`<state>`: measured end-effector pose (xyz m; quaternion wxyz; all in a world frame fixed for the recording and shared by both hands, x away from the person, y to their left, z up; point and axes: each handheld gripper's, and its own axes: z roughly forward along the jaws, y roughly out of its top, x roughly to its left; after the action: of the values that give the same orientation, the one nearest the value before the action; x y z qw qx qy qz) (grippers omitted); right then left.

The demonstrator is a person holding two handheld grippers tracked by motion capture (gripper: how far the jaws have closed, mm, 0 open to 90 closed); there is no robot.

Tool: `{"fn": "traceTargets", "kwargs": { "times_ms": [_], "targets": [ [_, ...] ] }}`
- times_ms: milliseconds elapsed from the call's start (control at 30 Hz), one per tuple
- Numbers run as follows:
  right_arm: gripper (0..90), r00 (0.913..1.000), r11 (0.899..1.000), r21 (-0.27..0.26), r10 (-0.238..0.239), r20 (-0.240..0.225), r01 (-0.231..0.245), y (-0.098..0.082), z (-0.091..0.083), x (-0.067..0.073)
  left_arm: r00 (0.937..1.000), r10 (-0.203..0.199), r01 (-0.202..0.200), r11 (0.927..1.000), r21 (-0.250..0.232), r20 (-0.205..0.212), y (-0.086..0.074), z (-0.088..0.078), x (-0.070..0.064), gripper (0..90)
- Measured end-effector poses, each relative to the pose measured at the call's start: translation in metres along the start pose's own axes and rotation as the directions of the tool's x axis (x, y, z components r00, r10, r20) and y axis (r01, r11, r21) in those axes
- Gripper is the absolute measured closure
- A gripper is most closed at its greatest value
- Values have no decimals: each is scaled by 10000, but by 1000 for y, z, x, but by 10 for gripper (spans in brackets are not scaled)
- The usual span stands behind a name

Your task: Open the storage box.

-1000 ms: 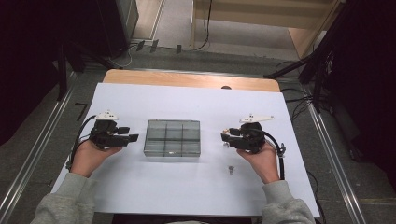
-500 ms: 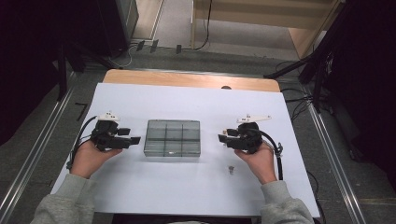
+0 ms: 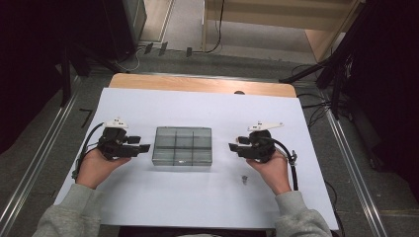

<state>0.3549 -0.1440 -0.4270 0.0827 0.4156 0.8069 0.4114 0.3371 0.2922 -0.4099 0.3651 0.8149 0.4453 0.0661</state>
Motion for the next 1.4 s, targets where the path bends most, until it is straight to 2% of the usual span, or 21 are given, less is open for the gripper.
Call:
{"fn": "traceTargets", "kwargs": {
  "times_ms": [67, 167, 267, 367, 467, 633, 667, 767, 933, 1100, 1267, 1300, 1400],
  "targets": [
    [517, 10000, 10000, -41, 21, -35, -21, 0, 0, 2, 9999, -56, 56, 10000, -49, 137, 1, -2, -1, 451],
    [556, 9998, 9998, -177, -9, -176, 6, 2, -2, 7, 9998, 133, -131, 9998, -171, 130, 1, -3, -4, 441],
    [575, 9995, 9996, -299, -12, -306, 3, 4, -5, 10, 9998, 147, -145, 9997, -171, 95, 1, -4, -5, 431],
    [594, 9995, 9987, -500, -135, -270, 121, 6, -8, 17, 9997, 183, -178, 9995, -246, 170, 1, -5, -9, 431],
    [611, 9987, 9968, -718, -377, -351, 352, 7, -11, 27, 9990, 403, -394, 9980, -485, 184, 0, -6, -17, 427],
    [648, 9978, 9960, -789, -460, -484, 421, 7, -11, 35, 9982, 519, -506, 9977, -445, 289, -2, -5, -22, 423],
    [684, 9968, 9956, -847, -466, -649, 411, 7, -11, 39, 9980, 550, -536, 9977, -409, 322, -3, -5, -23, 421],
    [707, 9953, 9954, -846, -516, -818, 447, 7, -11, 44, 9975, 576, -560, 9976, -397, 414, -4, -5, -26, 421],
    [725, 9941, 9956, -804, -564, -924, 490, 7, -10, 52, 9964, 714, -696, 9967, -407, 448, -4, -5, -28, 397],
    [767, 9908, 9946, -808, -741, -1128, 652, 6, -4, 64, 9965, 591, -566, 9974, -438, 587, -5, -3, -28, 378],
    [815, 9896, 9948, -801, -719, -1245, 622, 5, -1, 70, 9965, 580, -553, 9975, -446, 608, -6, -1, -29, 366],
    [837, 9894, 9934, -958, -747, -1246, 629, 5, -1, 72, 9964, 609, -585, 9974, -427, 585, -7, 0, -29, 365],
    [853, 9886, 9933, -1001, -712, -1326, 581, 4, 0, 74, 9963, 652, -630, 9972, -397, 569, -7, 1, -29, 362]
  ]
}}
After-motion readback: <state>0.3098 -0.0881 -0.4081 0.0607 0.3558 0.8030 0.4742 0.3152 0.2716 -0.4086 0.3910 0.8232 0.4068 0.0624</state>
